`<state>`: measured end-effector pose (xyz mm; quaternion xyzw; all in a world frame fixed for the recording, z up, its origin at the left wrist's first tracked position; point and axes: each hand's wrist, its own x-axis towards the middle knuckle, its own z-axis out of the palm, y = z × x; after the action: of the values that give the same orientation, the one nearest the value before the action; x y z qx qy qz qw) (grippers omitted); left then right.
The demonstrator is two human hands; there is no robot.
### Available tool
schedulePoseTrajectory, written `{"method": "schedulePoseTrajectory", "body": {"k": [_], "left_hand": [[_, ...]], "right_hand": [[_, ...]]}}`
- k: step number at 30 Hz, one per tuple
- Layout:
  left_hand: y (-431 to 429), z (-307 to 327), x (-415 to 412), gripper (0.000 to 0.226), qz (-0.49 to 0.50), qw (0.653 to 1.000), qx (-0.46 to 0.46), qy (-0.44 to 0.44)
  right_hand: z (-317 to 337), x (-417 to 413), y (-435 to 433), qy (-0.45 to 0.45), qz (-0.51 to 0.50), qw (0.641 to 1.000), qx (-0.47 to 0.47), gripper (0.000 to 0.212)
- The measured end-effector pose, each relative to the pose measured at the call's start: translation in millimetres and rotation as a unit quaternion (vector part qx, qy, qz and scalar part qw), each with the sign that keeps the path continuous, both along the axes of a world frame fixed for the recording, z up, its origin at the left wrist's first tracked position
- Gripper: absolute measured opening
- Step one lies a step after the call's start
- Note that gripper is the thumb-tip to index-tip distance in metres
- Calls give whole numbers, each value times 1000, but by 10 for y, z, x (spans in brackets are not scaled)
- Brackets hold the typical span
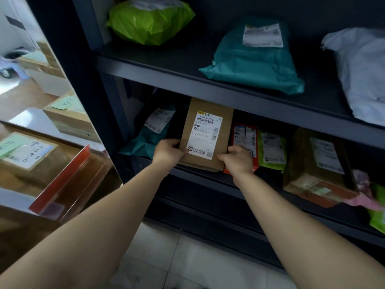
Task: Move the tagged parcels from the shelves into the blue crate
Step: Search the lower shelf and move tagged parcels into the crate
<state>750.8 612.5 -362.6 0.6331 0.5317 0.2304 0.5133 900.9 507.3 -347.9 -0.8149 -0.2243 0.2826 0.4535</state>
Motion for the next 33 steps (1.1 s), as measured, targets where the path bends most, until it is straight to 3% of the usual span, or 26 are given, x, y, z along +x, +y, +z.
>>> {"method": "schedulePoseTrajectory", "body": {"k": [9, 17, 21, 24, 27, 30, 33], "left_hand": [[-51, 105, -41, 31, -12, 999, 1, 32], [43, 73, 74, 56, -63, 993, 43, 90], [91, -25, 159, 56, -87, 982, 79, 148], [98, -51, 260, 54, -108, 952, 146, 247], [-57, 21, 442, 65, -135, 880, 280, 358], [-316, 63, 739, 64, -227, 840, 398, 289], [-538, -4, 1033, 52, -329, 841, 383, 195]], "right_hand": [[19, -26, -60, 11, 11, 1000, -6, 41], [-91, -38, 110, 47, 94, 994, -30, 54], [-135, -21, 125, 40, 126, 991, -33, 59], [-169, 68, 103, -56, 111, 992, -26, 55], [-161, 245, 5, -202, 44, 978, -14, 42], [-212, 448, -130, -270, -27, 960, -62, 39], [-343, 615, -228, -217, -47, 965, -142, 47]]}}
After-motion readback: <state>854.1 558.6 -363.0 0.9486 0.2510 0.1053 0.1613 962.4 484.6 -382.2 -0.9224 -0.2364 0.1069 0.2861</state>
